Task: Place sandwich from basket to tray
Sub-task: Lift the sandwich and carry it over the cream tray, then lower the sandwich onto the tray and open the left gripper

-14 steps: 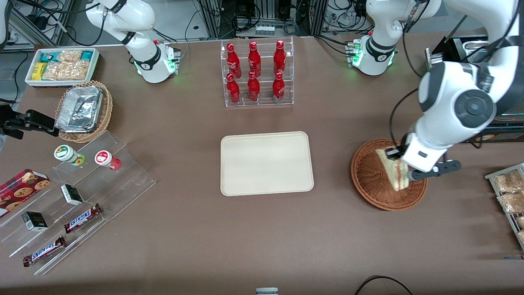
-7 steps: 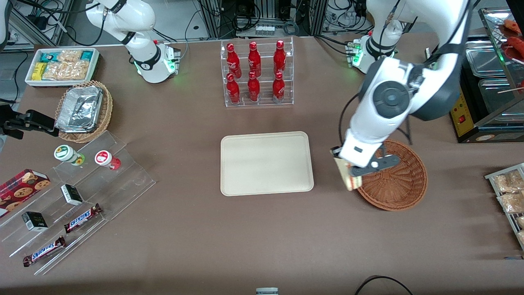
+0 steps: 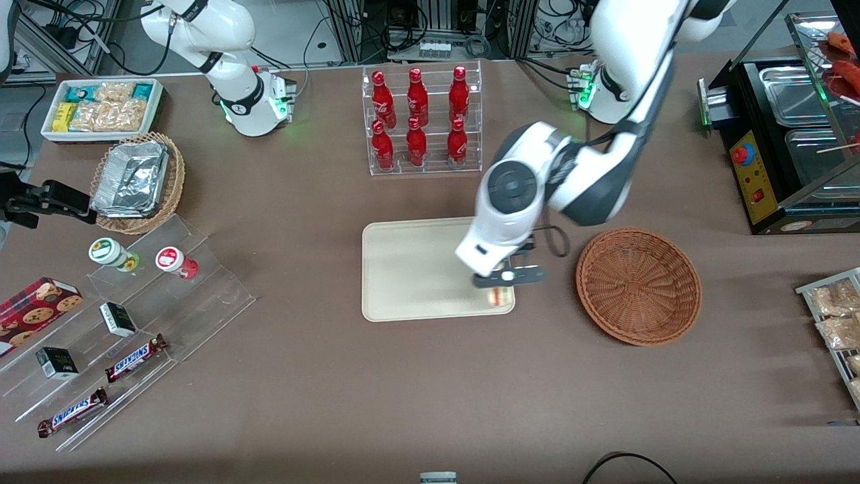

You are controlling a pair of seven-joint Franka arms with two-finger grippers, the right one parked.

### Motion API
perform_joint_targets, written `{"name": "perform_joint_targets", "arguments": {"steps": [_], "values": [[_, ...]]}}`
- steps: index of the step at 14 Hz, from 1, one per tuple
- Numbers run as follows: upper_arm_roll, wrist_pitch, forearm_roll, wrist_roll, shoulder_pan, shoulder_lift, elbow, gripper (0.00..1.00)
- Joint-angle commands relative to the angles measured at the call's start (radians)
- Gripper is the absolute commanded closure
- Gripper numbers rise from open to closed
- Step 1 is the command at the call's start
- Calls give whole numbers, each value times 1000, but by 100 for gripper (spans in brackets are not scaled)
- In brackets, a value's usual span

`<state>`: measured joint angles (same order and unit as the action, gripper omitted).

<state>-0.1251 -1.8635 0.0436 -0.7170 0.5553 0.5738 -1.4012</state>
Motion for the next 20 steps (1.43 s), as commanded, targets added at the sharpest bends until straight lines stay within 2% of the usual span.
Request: {"name": "perform_joint_targets", "arguments": {"steps": [1, 5, 11, 15, 16, 18, 20], "values": [[4, -32, -5, -12, 44, 124, 128, 100], [4, -131, -4, -55, 95, 188, 128, 100], [4, -137, -4, -55, 130, 247, 125, 100], [-2, -155, -7, -62, 132, 255, 125, 90], [-2, -175, -7, -79, 132, 256, 123, 77], [-2, -189, -5, -78, 132, 256, 119, 1], [-2, -183, -5, -78, 130, 251, 119, 1]]}}
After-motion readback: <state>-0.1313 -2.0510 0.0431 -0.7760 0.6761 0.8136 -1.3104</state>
